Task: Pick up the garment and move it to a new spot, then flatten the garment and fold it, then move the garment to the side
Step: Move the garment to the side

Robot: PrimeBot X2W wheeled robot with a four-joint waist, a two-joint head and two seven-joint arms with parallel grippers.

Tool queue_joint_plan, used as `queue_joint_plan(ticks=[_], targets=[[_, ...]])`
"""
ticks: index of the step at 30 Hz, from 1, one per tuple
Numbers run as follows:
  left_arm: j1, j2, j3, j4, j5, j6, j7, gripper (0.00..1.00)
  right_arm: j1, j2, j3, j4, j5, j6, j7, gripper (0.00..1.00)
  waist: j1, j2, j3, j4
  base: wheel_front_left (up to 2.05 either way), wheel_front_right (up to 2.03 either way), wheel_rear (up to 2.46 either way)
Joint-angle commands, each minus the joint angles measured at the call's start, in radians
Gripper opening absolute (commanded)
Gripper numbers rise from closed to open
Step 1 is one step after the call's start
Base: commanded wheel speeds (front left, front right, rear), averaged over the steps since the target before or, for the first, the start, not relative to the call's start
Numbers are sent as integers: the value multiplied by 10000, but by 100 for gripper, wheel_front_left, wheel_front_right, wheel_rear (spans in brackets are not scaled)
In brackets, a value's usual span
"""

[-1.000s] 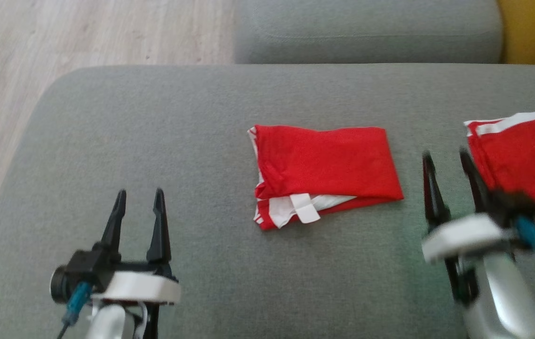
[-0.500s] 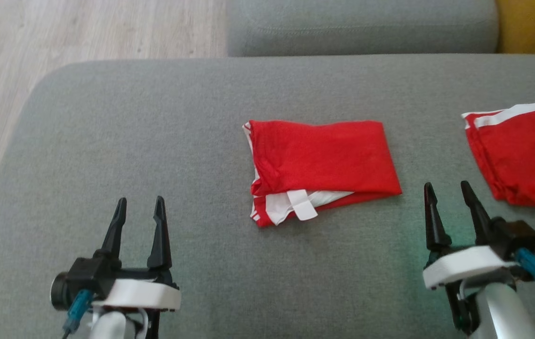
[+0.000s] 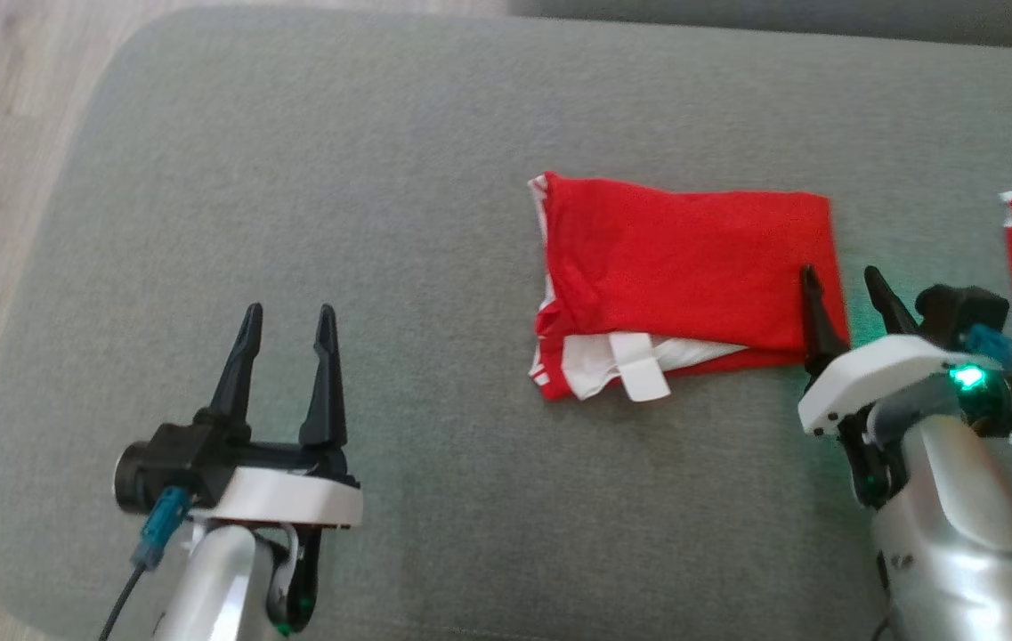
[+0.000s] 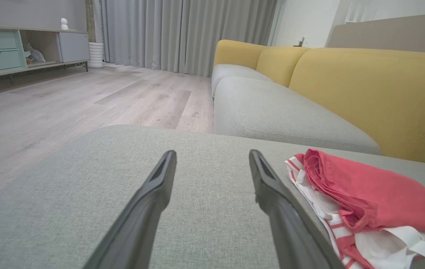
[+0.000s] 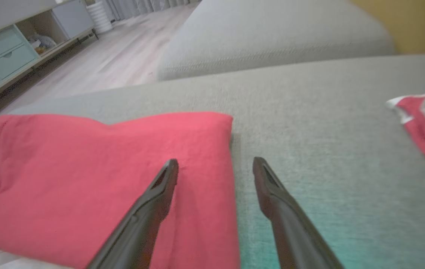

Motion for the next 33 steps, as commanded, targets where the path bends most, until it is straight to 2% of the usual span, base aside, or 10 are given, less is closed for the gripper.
queue_joint_plan(ticks=[1, 6, 7, 8, 15, 20, 24, 29, 33], targets=[[-408, 51, 206, -261, -51, -21, -51, 100, -470, -20, 119, -15, -82, -7, 59, 100, -2, 0, 211, 242, 0, 0, 0], [-535, 51, 93, -221, -127, -12, -51, 100, -1101, -20, 453, 1487, 300, -7, 682, 100, -2, 0, 328, 461, 0, 0, 0], [-557, 51, 85, -213, -135, -8, -51, 100, -1182, -20, 577, 1713, 318, -7, 778, 65, -2, 0, 337, 478, 0, 0, 0], [-577, 51, 80, -206, -140, -1, -51, 100, -1249, -20, 672, 1903, 309, -7, 830, 0, -2, 0, 341, 484, 0, 0, 0], [-589, 51, 70, -136, -50, 6, -51, 100, -1495, -20, 1226, 2232, -398, -7, -127, 0, -2, 0, 54, 170, 0, 0, 0], [-460, 51, -3, -142, 40, -23, -51, 100, -1514, -20, 1738, 1943, -1163, -7, -724, 0, -2, 0, -302, -416, 0, 0, 0], [-394, 51, -63, -185, 99, -23, -51, 100, -1481, -172, 2226, 1437, -1726, -7, -793, 0, -2, 0, -457, -1006, 0, 0, 0], [-421, 51, -41, -303, 163, -12, -51, 100, -1586, -1069, 2934, 473, -2079, -7, -326, 0, -2, 0, -281, -1700, 0, 0, 0], [-570, 51, 44, -381, 268, -71, -51, 100, -1806, -2379, 3254, -273, -2037, -7, 345, 0, -2, 0, 106, -2070, 0, 0, 0]])
